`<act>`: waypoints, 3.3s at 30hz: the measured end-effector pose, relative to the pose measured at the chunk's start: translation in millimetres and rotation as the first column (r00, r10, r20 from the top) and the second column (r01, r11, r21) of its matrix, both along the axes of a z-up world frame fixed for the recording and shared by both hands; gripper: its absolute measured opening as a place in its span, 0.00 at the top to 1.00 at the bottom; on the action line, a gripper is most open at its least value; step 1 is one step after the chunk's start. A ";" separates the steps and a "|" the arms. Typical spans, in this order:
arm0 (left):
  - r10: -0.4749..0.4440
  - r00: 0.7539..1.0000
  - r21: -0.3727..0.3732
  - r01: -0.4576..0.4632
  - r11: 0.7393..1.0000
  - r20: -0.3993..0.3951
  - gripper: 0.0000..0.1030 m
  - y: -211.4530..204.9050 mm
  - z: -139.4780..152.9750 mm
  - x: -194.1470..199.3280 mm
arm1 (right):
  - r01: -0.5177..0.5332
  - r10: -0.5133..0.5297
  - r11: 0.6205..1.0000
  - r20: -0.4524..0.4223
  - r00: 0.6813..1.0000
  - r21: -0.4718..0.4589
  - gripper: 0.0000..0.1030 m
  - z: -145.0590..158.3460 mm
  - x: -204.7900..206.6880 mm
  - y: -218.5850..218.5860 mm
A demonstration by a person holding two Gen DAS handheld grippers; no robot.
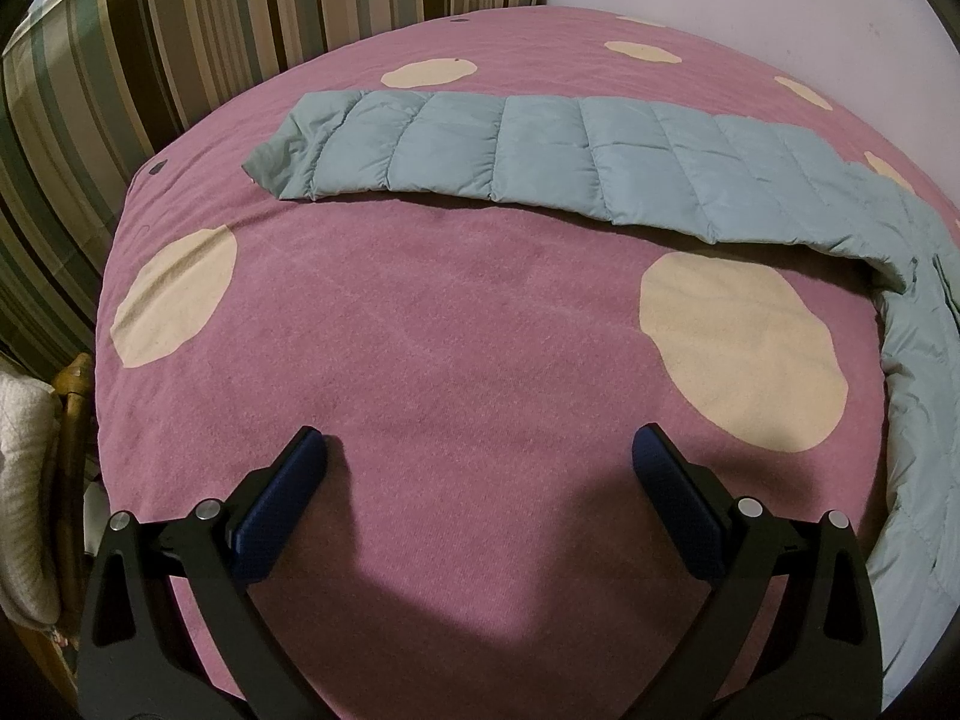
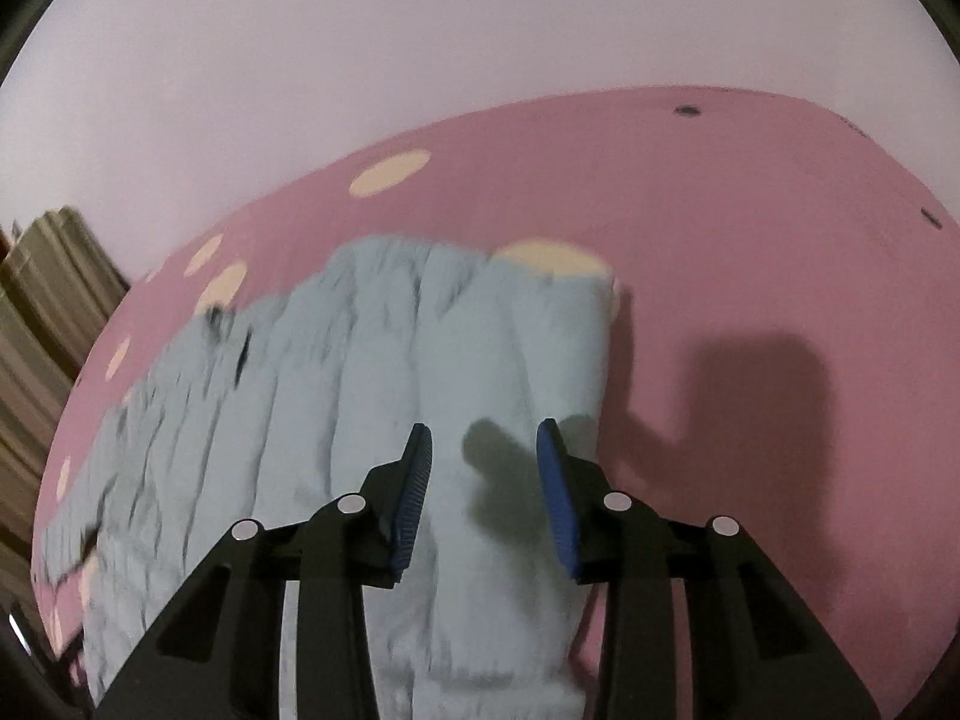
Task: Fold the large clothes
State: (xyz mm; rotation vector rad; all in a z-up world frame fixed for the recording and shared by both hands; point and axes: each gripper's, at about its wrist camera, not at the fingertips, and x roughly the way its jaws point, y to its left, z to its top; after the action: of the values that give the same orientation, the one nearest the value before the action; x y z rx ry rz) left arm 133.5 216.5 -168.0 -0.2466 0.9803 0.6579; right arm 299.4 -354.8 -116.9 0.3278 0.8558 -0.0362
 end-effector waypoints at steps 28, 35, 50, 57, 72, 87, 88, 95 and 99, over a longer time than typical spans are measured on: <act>0.001 1.000 -0.005 -0.001 1.000 0.004 0.02 0.0 0.0 -0.2 | -0.014 0.005 0.993 -0.081 0.997 -0.116 0.43 -24.8 -27.4 94.8; 0.001 1.000 -0.006 -0.001 1.000 0.005 0.02 0.4 -0.1 -0.3 | -0.019 0.007 0.989 -0.079 0.997 -0.145 0.39 -46.3 -26.5 95.0; 0.015 0.981 -0.161 0.016 0.987 0.192 0.02 41.7 14.9 -12.8 | -0.030 0.022 0.988 -0.054 0.998 -0.151 0.33 -46.1 -30.4 97.0; 0.167 0.931 -0.294 -0.068 0.953 0.324 0.02 133.0 11.2 -7.9 | -0.032 0.024 0.988 -0.053 0.998 -0.154 0.33 -46.7 -28.7 96.2; 0.223 0.863 -0.449 0.005 0.894 0.454 0.57 207.7 0.4 28.3 | -0.035 0.026 0.985 -0.053 0.998 -0.168 0.31 -47.8 -27.3 96.4; -0.094 0.814 -0.266 0.293 0.918 0.573 0.88 110.2 84.6 82.9 | -0.032 0.025 0.986 -0.047 0.999 -0.161 0.29 -48.0 -28.4 95.2; -0.124 0.804 -0.257 0.326 0.910 0.582 0.89 95.4 92.6 89.9 | -0.031 0.025 0.987 -0.045 0.999 -0.158 0.29 -48.0 -29.1 95.2; -0.375 0.714 -0.195 0.578 0.792 0.592 0.91 -43.4 124.2 148.0 | -0.025 0.020 0.989 -0.037 0.999 -0.144 0.29 -50.0 -31.1 94.8; -0.469 0.678 -0.200 0.665 0.719 0.567 0.92 -116.2 117.9 172.8 | -0.018 0.015 0.992 -0.029 0.999 -0.127 0.29 -51.8 -33.3 94.8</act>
State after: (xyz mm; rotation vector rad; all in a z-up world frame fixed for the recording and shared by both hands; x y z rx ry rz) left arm 306.4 100.4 -50.1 -0.4060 0.6314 -0.2156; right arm 266.1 -260.0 -168.7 0.2007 0.8798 -0.0800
